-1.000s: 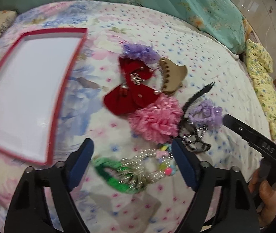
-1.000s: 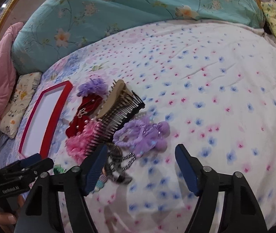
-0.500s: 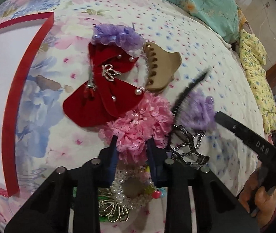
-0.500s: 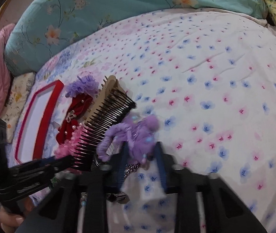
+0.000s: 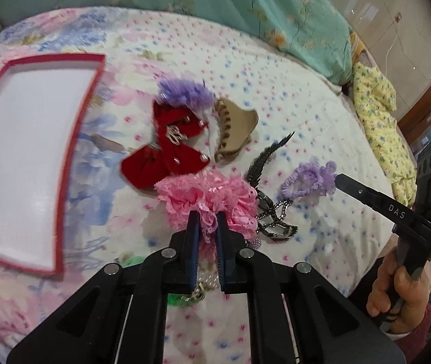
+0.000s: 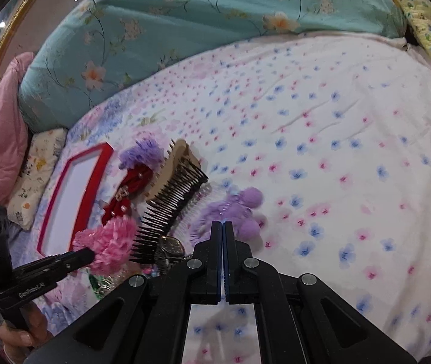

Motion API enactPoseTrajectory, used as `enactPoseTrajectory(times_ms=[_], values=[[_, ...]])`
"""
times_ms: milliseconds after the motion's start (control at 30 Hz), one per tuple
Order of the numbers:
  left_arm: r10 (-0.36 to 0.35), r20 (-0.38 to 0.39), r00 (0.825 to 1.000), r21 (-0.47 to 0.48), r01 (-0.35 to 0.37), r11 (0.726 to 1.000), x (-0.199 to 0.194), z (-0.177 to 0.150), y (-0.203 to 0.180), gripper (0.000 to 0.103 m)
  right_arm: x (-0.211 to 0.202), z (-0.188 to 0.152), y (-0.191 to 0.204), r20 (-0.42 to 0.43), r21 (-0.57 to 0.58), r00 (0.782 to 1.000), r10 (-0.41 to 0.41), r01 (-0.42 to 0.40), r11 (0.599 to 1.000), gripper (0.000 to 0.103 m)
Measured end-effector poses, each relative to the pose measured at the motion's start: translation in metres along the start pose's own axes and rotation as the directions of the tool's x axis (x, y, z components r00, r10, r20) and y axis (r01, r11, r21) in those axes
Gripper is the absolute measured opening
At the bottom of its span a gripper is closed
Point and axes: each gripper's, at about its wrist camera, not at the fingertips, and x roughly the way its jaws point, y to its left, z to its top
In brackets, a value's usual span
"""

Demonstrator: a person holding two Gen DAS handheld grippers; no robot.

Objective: Organize jewelry
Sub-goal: 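Grasp the pink flower scrunchie with the left tool while the right tool grasps the purple scrunchie, then lower both scrunchies into the red-rimmed box and open both tools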

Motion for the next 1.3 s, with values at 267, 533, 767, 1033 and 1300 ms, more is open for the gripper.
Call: enactPoseTrajectory(times_ms=[267,533,767,1033,1300], values=[[0.003,0.083,0.997,-0.048,0.001,0.999,-0.041,-0.004,0.018,0.008,-0.029,0.006,0.042,0.038,-0.063,0.995,0.097,-0.094,0.994,0.0],[0.068,0.137,0.988,-0.121,-0.051,0.991,-0.071,-0.009,0.062,0.008,-0.015,0.003,0.115,-0.018,-0.146,0.972,0.236,-0.236,0.961,0.0],[0.175,0.164,0.971,-0.221,-0.136,0.966,-0.094,-0.008,0.124,0.008,0.015,-0.008,0.181,-0.098,-0.191,0.936,0.339,-0.352,0.916,0.0],[0.245,0.158,0.957,-0.303,-0.189,0.934,-0.097,-0.01,0.179,0.008,0.054,-0.019,0.24,-0.171,-0.192,0.893,0.416,-0.444,0.875,0.0],[0.265,0.107,0.958,-0.335,-0.216,0.917,-0.076,-0.013,0.205,0.008,0.111,-0.047,0.269,-0.304,-0.177,0.861,0.407,-0.471,0.864,0.0]])
